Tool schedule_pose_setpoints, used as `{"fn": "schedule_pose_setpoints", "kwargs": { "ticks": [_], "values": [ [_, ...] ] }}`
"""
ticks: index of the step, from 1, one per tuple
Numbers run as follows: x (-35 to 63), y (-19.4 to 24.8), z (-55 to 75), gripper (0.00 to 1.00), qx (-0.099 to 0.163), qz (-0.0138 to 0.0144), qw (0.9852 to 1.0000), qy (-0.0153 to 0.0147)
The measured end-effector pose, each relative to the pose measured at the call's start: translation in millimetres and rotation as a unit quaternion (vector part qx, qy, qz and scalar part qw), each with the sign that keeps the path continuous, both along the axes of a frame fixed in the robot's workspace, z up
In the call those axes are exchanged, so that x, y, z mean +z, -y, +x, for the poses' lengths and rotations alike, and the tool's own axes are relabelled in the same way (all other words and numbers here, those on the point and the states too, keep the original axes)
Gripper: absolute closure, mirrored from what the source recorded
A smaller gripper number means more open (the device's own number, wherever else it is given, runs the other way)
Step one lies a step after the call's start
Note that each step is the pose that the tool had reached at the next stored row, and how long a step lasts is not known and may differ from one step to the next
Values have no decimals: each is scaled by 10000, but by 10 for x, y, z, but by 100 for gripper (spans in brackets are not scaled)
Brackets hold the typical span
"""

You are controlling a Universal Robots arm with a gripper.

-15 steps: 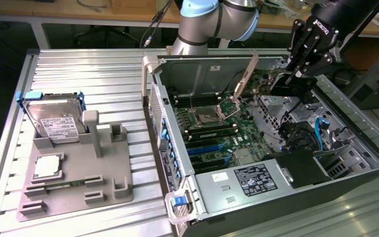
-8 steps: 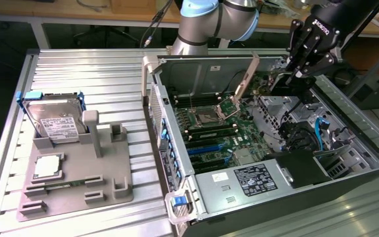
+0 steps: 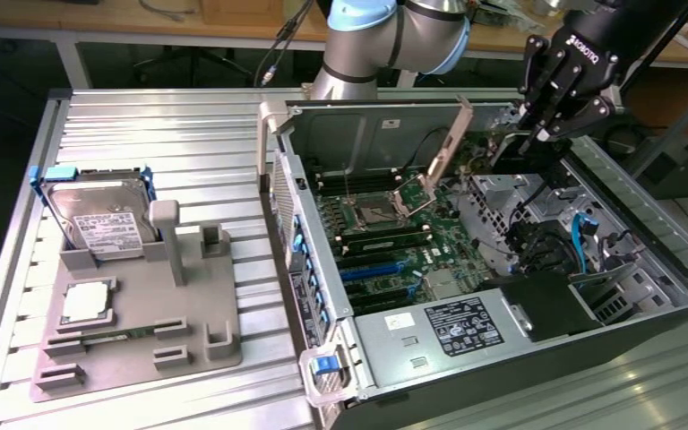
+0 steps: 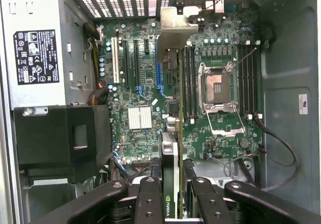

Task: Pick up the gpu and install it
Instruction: 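Insert the gpu into the slot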

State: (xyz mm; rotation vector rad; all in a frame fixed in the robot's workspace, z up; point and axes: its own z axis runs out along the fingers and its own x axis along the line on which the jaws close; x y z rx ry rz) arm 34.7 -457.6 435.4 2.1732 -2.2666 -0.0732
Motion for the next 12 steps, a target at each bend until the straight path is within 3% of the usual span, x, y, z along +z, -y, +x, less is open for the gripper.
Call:
{"fn": "schedule_pose_setpoints", "kwargs": {
  "ticks": [12],
  "values": [
    [0, 0, -4, 73, 344, 0, 9994, 0]
  ]
}}
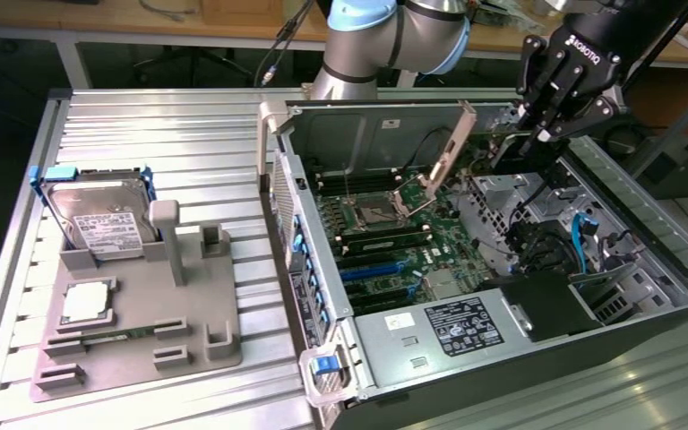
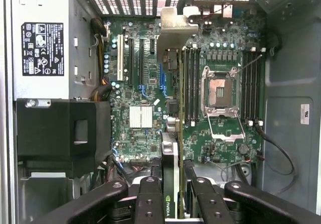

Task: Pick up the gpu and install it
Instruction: 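Insert the gpu into the slot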

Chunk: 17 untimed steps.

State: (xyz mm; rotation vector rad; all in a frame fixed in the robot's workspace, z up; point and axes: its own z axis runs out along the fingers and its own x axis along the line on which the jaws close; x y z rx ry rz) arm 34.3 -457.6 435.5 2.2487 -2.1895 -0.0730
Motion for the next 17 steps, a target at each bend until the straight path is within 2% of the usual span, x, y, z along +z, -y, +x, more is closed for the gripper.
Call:
{"fn": "schedule_pose_setpoints", "kwargs": {
  "ticks": [17],
  "values": [
    [0, 0, -5, 73, 415, 0, 9991, 0]
  ]
}}
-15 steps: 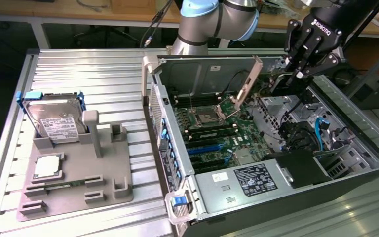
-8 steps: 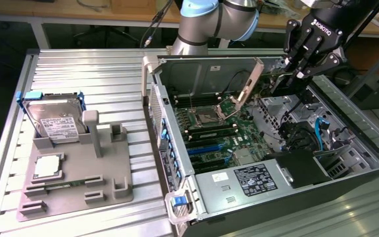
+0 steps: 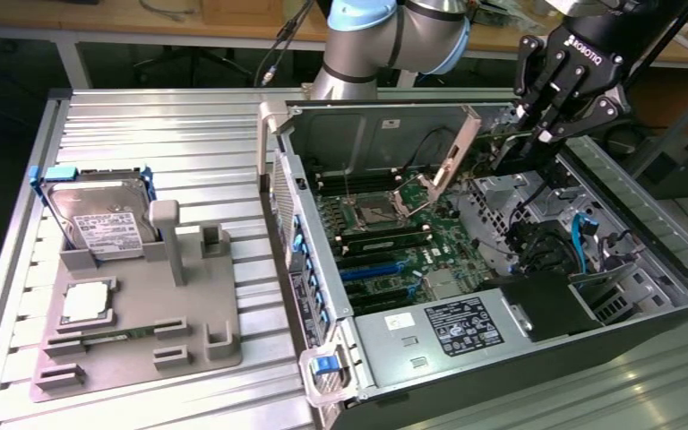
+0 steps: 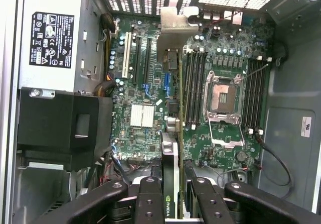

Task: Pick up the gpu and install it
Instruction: 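Insert the gpu into the slot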

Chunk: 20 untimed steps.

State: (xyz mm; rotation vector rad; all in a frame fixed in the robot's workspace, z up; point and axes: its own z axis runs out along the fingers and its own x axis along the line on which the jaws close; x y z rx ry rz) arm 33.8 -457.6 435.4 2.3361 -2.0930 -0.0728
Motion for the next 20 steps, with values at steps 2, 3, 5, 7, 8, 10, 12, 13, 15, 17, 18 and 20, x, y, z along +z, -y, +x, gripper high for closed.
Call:
{"fn": "schedule_pose_setpoints", "kwargs": {
  "ticks": [2, 3, 5, 7, 8, 10, 12, 13, 15, 17, 18, 20],
  "values": [
    [0, 0, -1, 73, 44, 0, 10000, 0],
    [0, 0, -2, 73, 65, 0, 10000, 0],
    [0, 0, -2, 73, 74, 0, 10000, 0],
    [0, 0, -2, 73, 76, 0, 10000, 0],
    [0, 0, -2, 73, 78, 0, 10000, 0],
    [0, 0, -2, 73, 94, 0, 10000, 0],
    [0, 0, -2, 73, 115, 0, 9999, 0],
    [0, 0, -2, 73, 127, 0, 9999, 0],
    [0, 0, -2, 73, 155, 0, 9999, 0],
    [0, 0, -2, 73, 184, 0, 9998, 0],
    [0, 0, -2, 73, 199, 0, 9998, 0],
    [0, 0, -2, 73, 221, 0, 9998, 0]
  ]
}}
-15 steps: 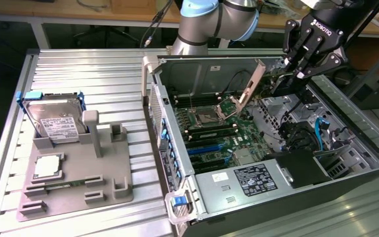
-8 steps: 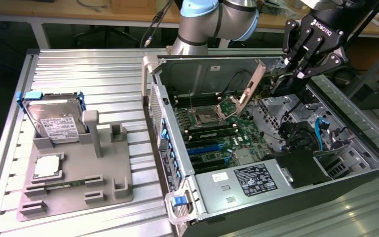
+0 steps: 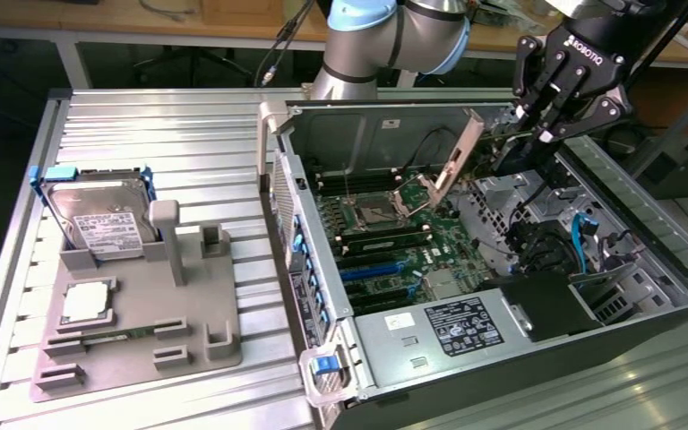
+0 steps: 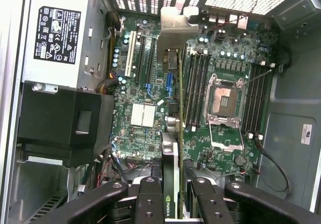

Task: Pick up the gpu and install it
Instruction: 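Insert the gpu into the slot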

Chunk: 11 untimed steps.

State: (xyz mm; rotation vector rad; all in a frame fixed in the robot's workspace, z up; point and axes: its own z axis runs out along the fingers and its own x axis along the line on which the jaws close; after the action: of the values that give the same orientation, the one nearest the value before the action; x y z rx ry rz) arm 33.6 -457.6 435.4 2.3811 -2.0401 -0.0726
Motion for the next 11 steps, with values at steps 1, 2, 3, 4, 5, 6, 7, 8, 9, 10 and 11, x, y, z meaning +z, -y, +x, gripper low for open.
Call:
{"fn": "schedule_pose_setpoints", "kwargs": {
  "ticks": [1, 2, 3, 4, 5, 6, 7, 8, 9, 10, 11],
  "values": [
    [0, 0, 0, 73, 12, 0, 10000, 0],
    [0, 0, 0, 73, 24, 0, 10000, 0],
    [0, 0, 0, 73, 37, 0, 10000, 0],
    [0, 0, -1, 73, 48, 0, 10000, 0],
    [0, 0, -1, 73, 60, 0, 10000, 0],
    [0, 0, -1, 73, 72, 0, 10000, 0],
    [0, 0, -1, 73, 85, 0, 10000, 0],
    [0, 0, -1, 73, 96, 0, 10000, 0],
    [0, 0, -1, 73, 108, 0, 9999, 0],
    [0, 0, -1, 73, 120, 0, 9999, 0],
    [0, 0, -1, 73, 136, 0, 9999, 0]
  ]
}}
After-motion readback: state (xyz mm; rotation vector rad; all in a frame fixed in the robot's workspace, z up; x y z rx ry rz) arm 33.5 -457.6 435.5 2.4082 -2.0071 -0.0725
